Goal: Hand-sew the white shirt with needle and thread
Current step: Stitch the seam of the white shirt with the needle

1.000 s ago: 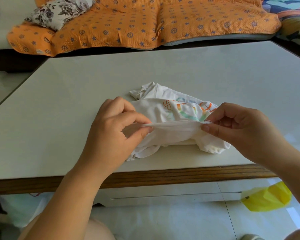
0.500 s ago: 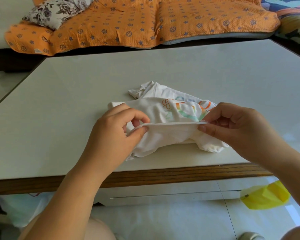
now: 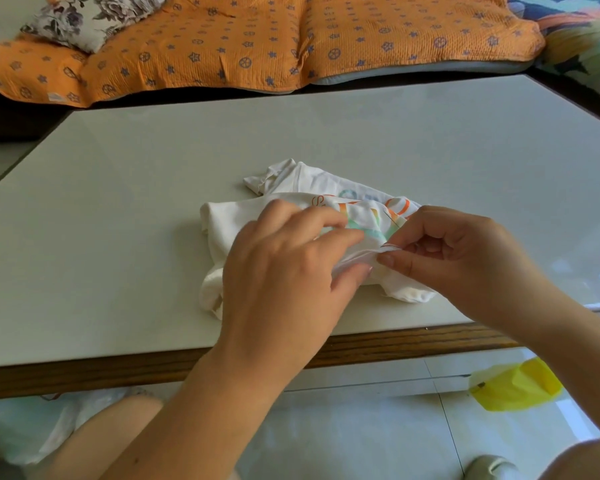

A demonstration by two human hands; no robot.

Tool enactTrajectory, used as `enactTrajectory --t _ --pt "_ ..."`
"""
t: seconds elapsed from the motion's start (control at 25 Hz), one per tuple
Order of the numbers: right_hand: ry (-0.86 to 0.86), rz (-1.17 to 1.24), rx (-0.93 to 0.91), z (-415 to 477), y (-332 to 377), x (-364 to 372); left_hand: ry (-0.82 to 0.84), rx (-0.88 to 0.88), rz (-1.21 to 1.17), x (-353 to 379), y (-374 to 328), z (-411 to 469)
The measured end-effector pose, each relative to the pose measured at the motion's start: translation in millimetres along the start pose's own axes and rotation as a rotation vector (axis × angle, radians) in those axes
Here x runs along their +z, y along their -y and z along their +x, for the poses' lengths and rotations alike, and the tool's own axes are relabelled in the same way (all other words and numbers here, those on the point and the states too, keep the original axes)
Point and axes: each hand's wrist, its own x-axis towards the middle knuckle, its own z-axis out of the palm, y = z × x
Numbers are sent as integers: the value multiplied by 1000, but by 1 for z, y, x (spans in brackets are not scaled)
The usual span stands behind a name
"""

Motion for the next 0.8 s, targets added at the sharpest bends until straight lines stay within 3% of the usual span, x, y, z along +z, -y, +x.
enactTrajectory --t 0.08,0.28,0.8 --pt "-3 -23 -9 1 1 1 -3 -47 -20 -5 -8 -3" --pt "-24 -67 -1 2 4 2 93 -213 -330 7 -19 -12" --pt "1 -64 63 0 8 1 59 -187 -454 18 4 -10"
